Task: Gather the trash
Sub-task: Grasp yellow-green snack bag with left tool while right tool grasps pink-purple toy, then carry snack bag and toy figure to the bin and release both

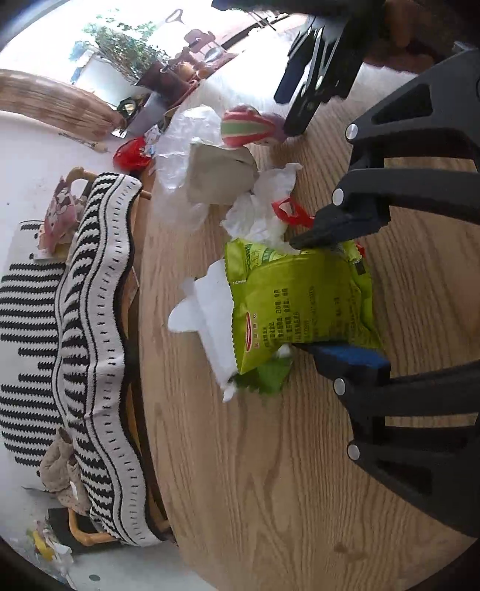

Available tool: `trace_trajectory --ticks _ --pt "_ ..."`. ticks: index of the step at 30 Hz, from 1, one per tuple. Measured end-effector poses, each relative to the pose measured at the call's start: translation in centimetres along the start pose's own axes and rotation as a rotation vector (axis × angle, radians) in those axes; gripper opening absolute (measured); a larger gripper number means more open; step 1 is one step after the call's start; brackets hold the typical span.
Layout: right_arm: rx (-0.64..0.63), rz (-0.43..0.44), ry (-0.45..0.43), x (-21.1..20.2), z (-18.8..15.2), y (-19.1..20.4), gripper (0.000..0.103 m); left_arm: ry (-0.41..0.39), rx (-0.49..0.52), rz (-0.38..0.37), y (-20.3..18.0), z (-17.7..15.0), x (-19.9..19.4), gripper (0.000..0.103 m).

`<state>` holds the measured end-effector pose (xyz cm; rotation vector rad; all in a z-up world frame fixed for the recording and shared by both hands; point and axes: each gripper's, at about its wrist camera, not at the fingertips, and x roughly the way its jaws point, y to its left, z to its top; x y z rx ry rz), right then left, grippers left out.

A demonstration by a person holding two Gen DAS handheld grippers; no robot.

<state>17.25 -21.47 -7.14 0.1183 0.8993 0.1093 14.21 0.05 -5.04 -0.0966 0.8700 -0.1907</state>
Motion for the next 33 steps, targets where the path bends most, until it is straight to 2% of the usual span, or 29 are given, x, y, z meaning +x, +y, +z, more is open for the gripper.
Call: trace_trajectory --ticks 7,8,10,12,19,26,33 --pt "0.002 -0.02 -0.004 2.3 0.9 0.7 0.075 -0.031 0.007 -0.008 1.2 -0.4 -3.6 0.046" --pt "0.004 -0.016 0.003 2.6 0.9 0.9 0.072 -0.033 0.01 -0.008 1.4 -0.4 -3.8 0.046" --pt "-0.012 -0.037 -0.007 2.6 0.8 1.3 0.044 -0.036 0.012 -0.006 1.6 -0.4 -4.2 0.046" --pt "0.0 -0.005 -0.003 2.3 0.6 1.3 0.037 -0.037 0.013 -0.005 1.9 -0.4 -4.5 0.046" --pt "0.0 -0.005 -0.015 -1.2 -0.5 0.3 0.033 -0.052 0.027 -0.011 0.8 -0.2 -5.1 0.046" --pt "0.052 -0.056 -0.048 -7.8 -2.9 -5.3 0.033 -0.072 0.092 -0.076 -5.1 -0.5 -5.9 0.046" --pt "0.165 -0.17 -0.079 -16.4 -8.2 -15.1 0.033 -0.059 0.178 -0.193 -14.0 -1.8 -6.0 0.046"
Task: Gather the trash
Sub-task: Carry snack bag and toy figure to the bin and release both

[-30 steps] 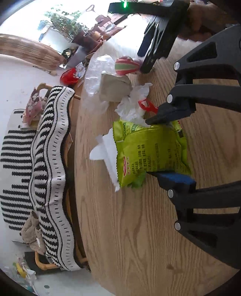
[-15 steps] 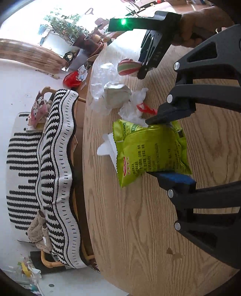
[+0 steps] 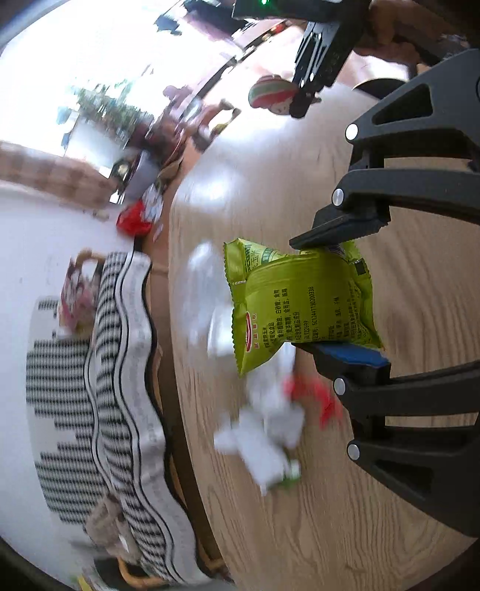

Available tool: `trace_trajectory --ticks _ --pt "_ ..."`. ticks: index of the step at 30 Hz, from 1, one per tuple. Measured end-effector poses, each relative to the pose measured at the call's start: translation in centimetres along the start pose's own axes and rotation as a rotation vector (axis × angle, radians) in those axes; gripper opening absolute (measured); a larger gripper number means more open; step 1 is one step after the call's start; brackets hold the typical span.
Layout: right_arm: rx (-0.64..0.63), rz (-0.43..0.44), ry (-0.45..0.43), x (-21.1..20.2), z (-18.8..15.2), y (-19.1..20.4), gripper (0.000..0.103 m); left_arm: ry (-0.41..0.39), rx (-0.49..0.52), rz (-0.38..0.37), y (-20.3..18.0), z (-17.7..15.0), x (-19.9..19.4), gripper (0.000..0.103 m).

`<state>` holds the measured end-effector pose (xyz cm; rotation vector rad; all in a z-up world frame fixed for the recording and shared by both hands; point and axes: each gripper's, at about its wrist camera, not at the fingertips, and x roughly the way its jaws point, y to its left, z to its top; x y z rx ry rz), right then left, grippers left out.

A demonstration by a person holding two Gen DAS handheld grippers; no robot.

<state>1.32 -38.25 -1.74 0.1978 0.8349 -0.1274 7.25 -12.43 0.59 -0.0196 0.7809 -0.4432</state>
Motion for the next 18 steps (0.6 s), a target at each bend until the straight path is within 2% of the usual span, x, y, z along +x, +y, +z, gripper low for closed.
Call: trace_trajectory --ticks 4,9,15,18 --pt "0.106 -0.081 -0.014 -4.4 -2.7 -8.4 0.033 0.02 0.065 -0.076 -5.9 -0.9 1.2 0.046" --pt "0.255 -0.153 -0.003 -8.0 -6.9 -17.8 0.033 0.051 0.147 -0.171 -13.6 -2.6 2.8 0.046" --pt "0.38 -0.207 0.035 -10.4 -11.9 -25.6 0.033 0.09 0.226 -0.282 -21.9 -5.2 4.6 0.046" --pt "0.447 -0.215 0.097 -10.6 -14.7 -29.1 0.033 0.115 0.263 -0.327 -25.4 -6.8 5.2 0.046"
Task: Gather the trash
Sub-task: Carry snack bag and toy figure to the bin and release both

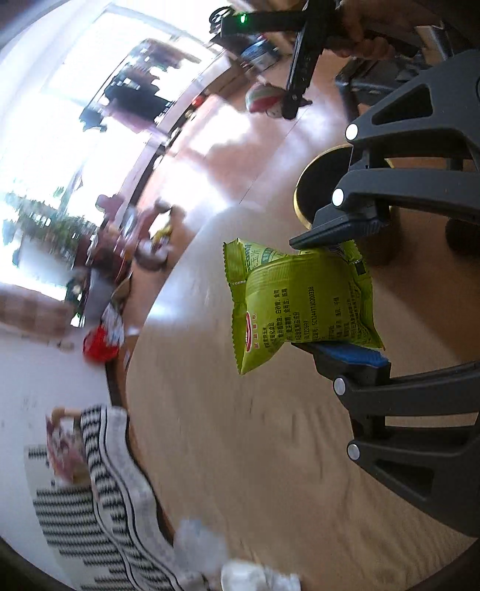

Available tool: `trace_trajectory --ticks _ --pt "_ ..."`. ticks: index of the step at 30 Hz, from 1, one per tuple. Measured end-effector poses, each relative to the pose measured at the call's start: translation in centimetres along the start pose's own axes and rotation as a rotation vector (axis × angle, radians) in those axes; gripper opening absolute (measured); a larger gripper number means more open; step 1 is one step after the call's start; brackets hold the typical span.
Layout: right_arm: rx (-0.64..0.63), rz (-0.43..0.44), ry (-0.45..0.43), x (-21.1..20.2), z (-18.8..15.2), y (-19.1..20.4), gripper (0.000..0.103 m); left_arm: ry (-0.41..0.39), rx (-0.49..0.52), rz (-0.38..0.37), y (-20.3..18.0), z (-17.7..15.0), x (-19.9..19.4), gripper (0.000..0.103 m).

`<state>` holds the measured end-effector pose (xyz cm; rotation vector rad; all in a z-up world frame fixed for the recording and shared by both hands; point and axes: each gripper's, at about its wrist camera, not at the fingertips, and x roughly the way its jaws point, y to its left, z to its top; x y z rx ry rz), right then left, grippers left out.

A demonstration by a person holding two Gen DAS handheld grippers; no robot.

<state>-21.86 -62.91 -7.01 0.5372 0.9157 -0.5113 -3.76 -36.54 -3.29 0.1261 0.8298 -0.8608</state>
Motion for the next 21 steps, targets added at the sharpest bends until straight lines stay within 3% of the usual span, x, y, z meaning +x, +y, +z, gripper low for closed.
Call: trace_trajectory --ticks 3,8,17,20,21 --pt "0.036 -0.027 0.06 1.1 -1.0 -3.2 0.033 0.028 0.026 -0.041 -2.6 -0.4 1.8 0.046" --pt "0.053 -0.038 0.122 2.4 -2.2 -5.2 0.033 0.061 0.074 -0.076 -6.1 -1.5 4.0 0.046" --pt "0.066 -0.039 0.131 3.4 -1.5 -5.3 0.035 0.089 0.102 -0.094 -8.4 -2.3 6.1 0.046" --pt "0.06 -0.037 0.122 3.4 -1.2 -5.1 0.042 0.094 0.103 -0.094 -8.7 -2.4 6.4 0.046" --pt "0.059 -0.038 0.123 3.4 -1.3 -5.0 0.05 0.096 0.104 -0.095 -8.6 -2.4 6.5 0.046"
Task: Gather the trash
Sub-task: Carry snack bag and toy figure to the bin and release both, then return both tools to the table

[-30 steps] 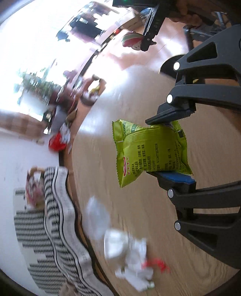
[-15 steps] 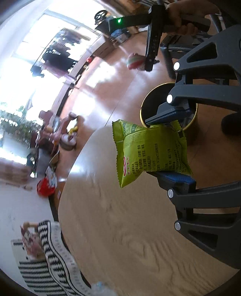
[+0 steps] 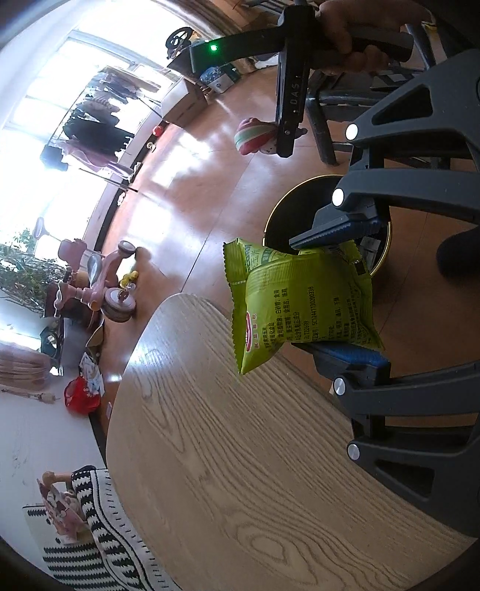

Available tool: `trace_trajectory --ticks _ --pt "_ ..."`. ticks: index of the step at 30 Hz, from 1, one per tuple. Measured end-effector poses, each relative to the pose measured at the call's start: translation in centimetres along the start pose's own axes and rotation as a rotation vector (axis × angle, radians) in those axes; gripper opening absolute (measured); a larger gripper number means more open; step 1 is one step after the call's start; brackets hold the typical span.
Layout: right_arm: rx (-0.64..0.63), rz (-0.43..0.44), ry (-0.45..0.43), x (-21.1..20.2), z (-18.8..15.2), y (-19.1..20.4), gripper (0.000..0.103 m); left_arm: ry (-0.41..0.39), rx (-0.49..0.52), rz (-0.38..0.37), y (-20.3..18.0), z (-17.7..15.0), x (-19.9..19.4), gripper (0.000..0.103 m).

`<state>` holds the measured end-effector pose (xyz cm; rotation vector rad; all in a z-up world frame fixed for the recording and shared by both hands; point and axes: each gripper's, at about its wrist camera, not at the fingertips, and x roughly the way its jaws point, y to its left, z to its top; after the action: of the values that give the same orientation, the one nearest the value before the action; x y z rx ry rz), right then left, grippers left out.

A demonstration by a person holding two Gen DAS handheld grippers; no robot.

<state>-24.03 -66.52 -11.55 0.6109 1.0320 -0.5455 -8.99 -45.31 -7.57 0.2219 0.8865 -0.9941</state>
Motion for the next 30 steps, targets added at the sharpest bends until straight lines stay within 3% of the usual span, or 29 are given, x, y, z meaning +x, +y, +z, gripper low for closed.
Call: trace_trajectory --ticks 2,10,13,23,24,26,30 --pt "-0.002 -0.001 -0.014 -0.3 0.0 0.0 0.059 0.003 0.002 -0.001 -0.2 0.0 0.3 0.046" --pt "0.02 0.008 -0.065 -1.8 0.6 -0.5 0.064 0.04 0.009 -0.024 -0.8 -0.1 2.0 0.046" --pt "0.048 0.014 -0.111 -3.2 0.9 -0.9 0.071 0.065 0.023 -0.047 -2.1 -0.4 3.5 0.046" --pt "0.105 0.042 -0.186 -6.0 1.7 -1.9 0.074 0.161 0.074 -0.12 -7.1 -2.0 10.4 0.048" --pt "0.107 0.044 -0.191 -6.2 1.8 -2.0 0.075 0.166 0.075 -0.116 -7.4 -2.1 10.9 0.049" --pt "0.11 0.046 -0.198 -6.4 1.8 -1.9 0.076 0.166 0.083 -0.112 -7.9 -2.3 11.4 0.064" --pt "0.107 0.058 -0.207 -6.8 2.0 -1.5 0.076 0.143 0.074 -0.112 -8.1 -2.1 11.3 0.071"
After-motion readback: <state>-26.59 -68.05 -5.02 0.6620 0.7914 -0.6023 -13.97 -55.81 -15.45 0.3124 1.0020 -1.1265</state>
